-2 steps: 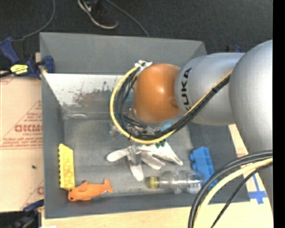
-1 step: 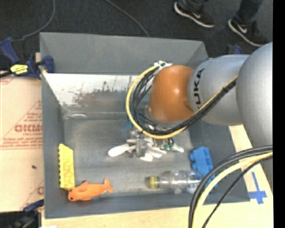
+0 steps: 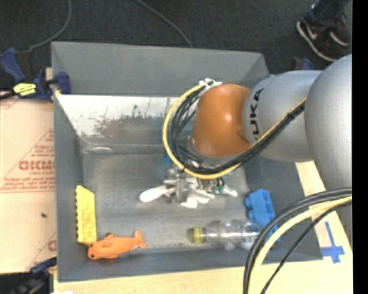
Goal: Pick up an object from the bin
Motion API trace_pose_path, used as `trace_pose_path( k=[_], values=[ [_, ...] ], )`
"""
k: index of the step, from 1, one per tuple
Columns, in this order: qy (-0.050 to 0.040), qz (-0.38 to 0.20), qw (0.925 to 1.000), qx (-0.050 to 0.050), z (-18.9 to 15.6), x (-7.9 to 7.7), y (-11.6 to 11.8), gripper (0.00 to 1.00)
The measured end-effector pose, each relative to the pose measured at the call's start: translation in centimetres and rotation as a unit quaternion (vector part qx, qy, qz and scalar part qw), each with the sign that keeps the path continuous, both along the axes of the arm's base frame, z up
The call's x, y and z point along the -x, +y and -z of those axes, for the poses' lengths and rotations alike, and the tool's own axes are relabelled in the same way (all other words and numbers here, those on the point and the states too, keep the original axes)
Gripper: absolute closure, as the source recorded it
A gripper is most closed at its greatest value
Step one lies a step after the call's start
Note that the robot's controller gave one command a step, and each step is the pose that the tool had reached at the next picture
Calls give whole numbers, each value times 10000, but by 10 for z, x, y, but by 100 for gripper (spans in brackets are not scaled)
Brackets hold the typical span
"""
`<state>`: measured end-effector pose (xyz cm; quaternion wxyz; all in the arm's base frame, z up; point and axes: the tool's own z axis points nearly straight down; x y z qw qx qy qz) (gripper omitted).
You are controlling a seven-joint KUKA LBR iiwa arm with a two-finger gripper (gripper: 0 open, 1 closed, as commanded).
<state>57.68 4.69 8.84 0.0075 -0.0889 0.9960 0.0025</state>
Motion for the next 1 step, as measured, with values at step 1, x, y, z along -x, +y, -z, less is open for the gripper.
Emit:
trace_pose_path(
  k=[1],
  values=[
    [-29,77,10000,-4,-73,-14,9,100]
  ],
)
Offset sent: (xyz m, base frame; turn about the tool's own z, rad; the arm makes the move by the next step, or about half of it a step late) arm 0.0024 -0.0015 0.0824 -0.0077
